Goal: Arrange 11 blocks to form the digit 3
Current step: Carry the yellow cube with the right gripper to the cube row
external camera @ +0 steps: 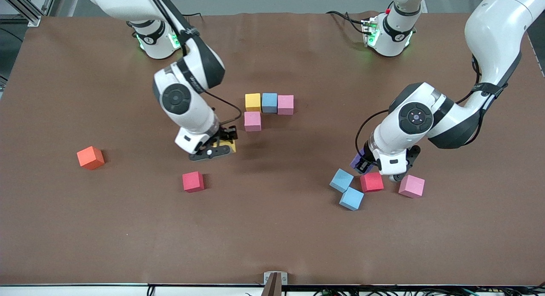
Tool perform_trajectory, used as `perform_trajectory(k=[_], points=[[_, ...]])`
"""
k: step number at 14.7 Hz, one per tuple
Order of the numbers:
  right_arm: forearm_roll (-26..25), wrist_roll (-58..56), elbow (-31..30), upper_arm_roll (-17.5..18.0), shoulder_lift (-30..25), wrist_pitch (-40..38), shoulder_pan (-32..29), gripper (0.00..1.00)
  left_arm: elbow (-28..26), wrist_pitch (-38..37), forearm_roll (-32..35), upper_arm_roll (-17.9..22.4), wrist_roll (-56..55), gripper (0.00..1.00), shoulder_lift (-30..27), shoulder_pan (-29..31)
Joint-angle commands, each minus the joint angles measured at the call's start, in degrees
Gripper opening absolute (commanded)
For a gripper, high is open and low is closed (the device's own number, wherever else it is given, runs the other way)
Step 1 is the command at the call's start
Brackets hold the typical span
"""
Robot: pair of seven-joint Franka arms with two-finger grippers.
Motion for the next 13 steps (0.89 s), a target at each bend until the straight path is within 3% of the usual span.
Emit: perform_trajectory(k=[1, 5, 13], points=[[-1.0, 5.3, 3.7, -0.8, 4.3, 1.0, 3.5, 0.01, 1.0, -1.4, -1.2, -0.3, 0.0, 0.53, -0.1, -0.4], [-7.2, 12.3, 7.5, -0.8, 9.1, 1.2, 5.6, 0.01, 1.0, -1.4, -1.1, -0.3, 0.1, 0.53, -0.1, -0.4], [-7.9, 14.0, 4.6, -0.9, 10.7, 7.3, 6.1, 0.01, 1.2, -1.4, -1.2, -0.2, 0.0, 0.53, 0.0, -0.7]])
